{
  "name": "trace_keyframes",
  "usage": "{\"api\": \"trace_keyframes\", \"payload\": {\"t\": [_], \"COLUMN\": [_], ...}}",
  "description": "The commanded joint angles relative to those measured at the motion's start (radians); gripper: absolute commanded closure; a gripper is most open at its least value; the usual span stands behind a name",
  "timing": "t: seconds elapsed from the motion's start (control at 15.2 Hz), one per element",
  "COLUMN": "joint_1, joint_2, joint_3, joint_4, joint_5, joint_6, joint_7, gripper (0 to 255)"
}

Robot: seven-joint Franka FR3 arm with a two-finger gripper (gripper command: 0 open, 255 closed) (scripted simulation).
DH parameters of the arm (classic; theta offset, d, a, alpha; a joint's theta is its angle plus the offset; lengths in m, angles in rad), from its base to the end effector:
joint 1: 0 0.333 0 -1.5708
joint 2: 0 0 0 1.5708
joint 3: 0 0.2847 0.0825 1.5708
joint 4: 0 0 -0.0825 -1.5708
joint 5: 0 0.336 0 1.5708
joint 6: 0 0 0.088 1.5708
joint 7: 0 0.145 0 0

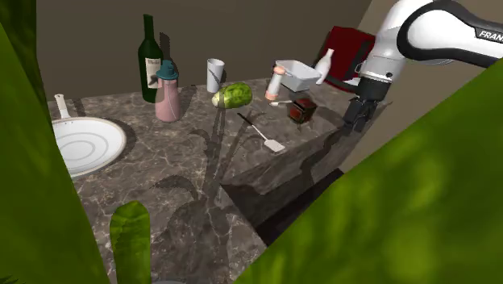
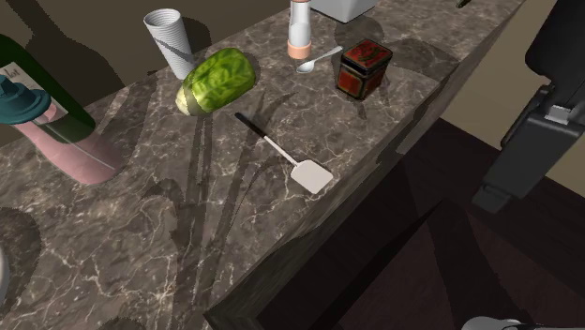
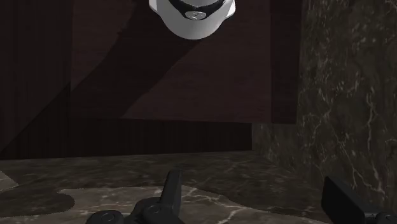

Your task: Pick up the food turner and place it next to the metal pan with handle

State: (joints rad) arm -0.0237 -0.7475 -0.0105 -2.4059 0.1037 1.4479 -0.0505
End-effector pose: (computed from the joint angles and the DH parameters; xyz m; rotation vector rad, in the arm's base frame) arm 0.2651 0.0066 0.4914 -3.0061 -0.0326 0.3105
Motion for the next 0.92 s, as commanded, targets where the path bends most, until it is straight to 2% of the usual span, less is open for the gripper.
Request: {"api": "trace_keyframes", "payload": {"t": [0.0,0.4,0.86], "joint_1": [0.000,0.009,0.015], "joint_2": [0.000,0.155,0.375], "joint_3": [0.000,0.038,0.078], "joint_4": [0.000,-0.013,0.037], "joint_5": [0.000,0.005,-0.005], "joint_6": [0.000,0.230,0.470], "joint_7": [0.000,0.010,0.032], "gripper": [0,0,0]}}
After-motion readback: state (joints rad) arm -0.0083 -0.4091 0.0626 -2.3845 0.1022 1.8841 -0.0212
